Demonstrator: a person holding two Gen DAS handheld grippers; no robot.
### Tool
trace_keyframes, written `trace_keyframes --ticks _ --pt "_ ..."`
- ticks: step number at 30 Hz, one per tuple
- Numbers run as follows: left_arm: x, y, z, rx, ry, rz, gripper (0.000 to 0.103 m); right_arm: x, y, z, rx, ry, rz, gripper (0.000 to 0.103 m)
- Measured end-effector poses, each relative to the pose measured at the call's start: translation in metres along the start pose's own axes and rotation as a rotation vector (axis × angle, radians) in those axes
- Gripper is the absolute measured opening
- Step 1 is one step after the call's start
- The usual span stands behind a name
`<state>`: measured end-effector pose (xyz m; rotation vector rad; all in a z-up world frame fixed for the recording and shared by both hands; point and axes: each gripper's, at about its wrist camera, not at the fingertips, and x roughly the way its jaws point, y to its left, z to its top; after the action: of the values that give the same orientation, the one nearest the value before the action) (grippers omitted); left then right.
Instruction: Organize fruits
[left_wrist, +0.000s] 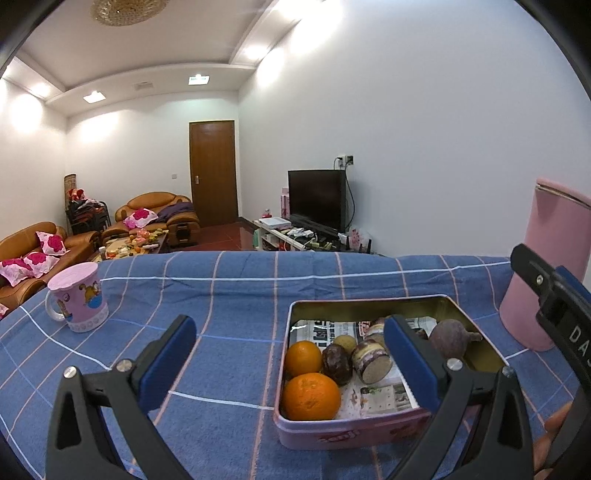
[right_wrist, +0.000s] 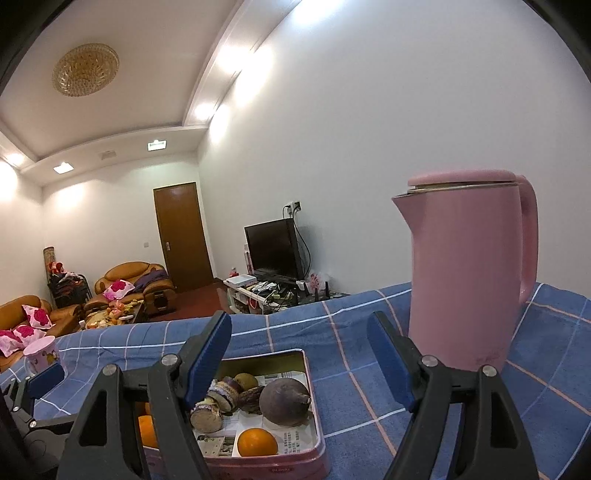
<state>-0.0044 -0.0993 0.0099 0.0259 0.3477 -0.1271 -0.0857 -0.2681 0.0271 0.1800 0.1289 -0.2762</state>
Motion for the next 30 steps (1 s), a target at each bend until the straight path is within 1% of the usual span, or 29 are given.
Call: trace_keyframes --ticks 30 --pt "-0.0023 -0.0004 0.0008 -0.001 0.007 0.016 0.103 0.0028 -0.0011 0.0014 -0.007 0.009 -0.001 0.078"
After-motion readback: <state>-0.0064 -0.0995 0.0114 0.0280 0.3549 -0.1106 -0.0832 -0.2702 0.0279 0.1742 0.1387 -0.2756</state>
